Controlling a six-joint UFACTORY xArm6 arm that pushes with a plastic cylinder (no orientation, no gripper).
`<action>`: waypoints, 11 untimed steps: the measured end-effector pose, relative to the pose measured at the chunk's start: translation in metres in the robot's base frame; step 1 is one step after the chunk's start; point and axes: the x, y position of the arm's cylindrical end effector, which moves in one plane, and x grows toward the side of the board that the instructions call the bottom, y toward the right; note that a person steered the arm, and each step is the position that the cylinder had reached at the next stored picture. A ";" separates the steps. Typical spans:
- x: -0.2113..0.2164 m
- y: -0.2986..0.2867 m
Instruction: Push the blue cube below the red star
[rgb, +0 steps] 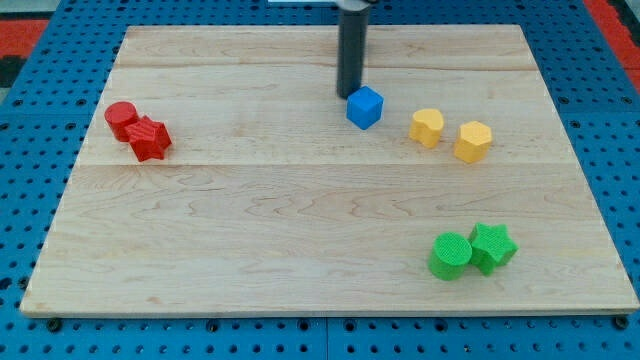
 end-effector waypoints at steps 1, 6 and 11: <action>-0.008 0.011; 0.018 -0.054; 0.120 -0.224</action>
